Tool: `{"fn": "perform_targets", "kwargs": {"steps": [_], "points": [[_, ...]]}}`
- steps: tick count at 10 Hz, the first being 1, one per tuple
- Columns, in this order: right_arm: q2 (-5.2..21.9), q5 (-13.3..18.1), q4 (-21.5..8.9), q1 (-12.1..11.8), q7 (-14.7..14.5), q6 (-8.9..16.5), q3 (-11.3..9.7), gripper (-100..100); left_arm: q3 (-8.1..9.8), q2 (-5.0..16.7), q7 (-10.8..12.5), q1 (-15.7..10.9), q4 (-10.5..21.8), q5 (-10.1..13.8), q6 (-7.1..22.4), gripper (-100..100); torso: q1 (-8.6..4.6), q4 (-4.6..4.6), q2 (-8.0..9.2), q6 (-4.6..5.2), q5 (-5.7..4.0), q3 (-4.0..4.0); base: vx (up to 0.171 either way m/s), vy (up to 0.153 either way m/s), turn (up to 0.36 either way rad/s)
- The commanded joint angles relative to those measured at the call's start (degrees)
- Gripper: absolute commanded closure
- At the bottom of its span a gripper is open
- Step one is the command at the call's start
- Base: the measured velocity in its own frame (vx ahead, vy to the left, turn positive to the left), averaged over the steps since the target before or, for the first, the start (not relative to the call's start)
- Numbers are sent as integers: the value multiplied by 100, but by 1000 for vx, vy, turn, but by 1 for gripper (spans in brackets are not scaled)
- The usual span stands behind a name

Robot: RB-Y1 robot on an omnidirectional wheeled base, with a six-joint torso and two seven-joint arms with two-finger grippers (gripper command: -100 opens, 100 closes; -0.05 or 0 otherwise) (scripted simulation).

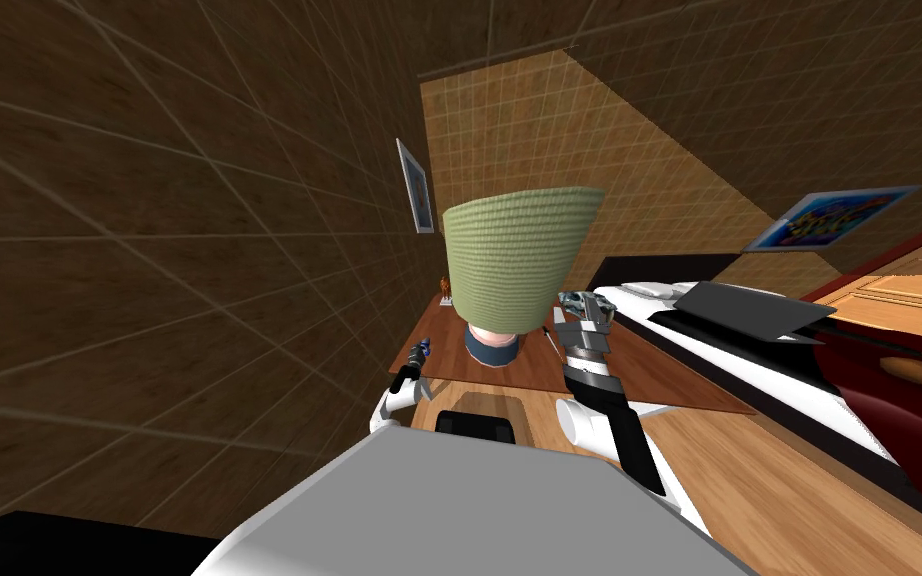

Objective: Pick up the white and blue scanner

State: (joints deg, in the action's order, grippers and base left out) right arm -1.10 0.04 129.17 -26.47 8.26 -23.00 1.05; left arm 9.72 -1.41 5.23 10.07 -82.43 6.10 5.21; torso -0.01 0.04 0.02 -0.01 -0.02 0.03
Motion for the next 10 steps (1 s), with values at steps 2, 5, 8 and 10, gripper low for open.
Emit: {"fn": "perform_targets", "kwargs": {"steps": [2, 5, 8, 10], "points": [[0, 0, 0, 0, 0, 0, 0, 0, 0, 0, -1, 1, 1, 0, -1, 100, 0, 1, 1, 0, 0, 1, 0, 0, 0], [0, 0, 0, 0, 0, 0, 0, 0, 2, 103, 63, 160, -185, 82, 45, 100, -1, 2, 3, 1, -1, 2, -3, -8, -60], [-1, 0, 0, 1, 0, 0, -1, 0, 41, 302, 195, 548, -541, 248, 90, 100, -25, 6, 20, 3, -6, 13, -26, -58, -107], [0, 0, 0, 0, 0, 0, 0, 0, 34, 242, 165, 490, -477, 208, 75, 0, -18, 6, 14, 2, -7, 10, -9, -16, -5]]}}
